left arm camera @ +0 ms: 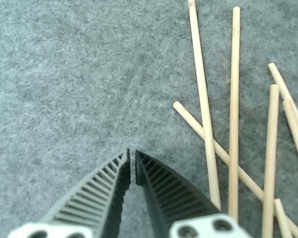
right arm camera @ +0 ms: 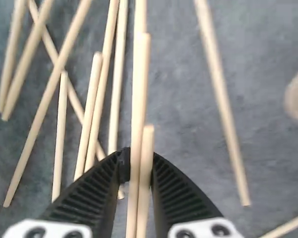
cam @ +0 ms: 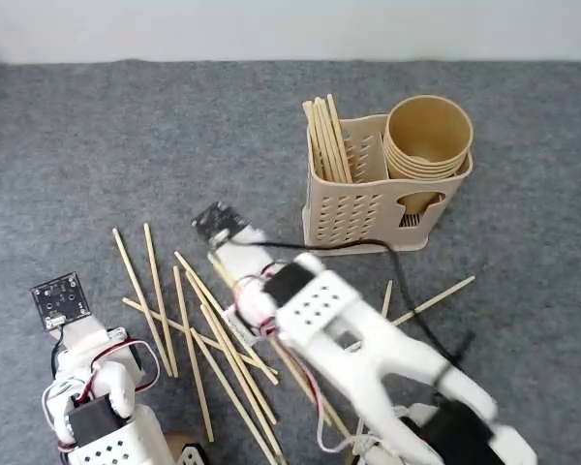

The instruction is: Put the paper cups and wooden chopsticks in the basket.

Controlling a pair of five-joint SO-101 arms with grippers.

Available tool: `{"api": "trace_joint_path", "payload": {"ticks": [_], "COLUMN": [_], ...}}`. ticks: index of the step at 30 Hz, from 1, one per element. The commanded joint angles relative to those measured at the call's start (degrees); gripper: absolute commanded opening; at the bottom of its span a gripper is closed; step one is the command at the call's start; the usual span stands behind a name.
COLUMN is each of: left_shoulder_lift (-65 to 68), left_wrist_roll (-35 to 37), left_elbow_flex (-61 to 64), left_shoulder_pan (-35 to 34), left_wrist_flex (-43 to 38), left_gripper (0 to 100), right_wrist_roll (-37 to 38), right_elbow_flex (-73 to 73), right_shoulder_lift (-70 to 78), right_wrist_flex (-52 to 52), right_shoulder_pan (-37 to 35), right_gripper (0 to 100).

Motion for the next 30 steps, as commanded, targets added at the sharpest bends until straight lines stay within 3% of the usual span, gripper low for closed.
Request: {"api": "trace_joint_path", "payload": {"ticks": [1, 16, 30], "left_shoulder_lift": [-0.8, -0.8, -0.8], "left_wrist_roll": [-0.1, -0.1, -0.1], "left_elbow_flex": [-0.7, -0.7, -0.7], "left_shoulder_pan": [0.2, 0.2, 0.2], "left_wrist_flex": [-0.2, -0.2, -0.2], "left_gripper": [2, 2, 2], "right_wrist_roll": [2.3, 2.0, 2.4], "right_elbow_flex": [-2.6, -27.9, -32.6], "right_shoulder_lift": [-9.6, -17.5, -17.5], "right_wrist_flex": [1.5, 5.9, -15.2], "right_shoulder_pan": [3.5, 12.3, 22.6], "right_gripper": [0.8, 0.8, 0.8]}}
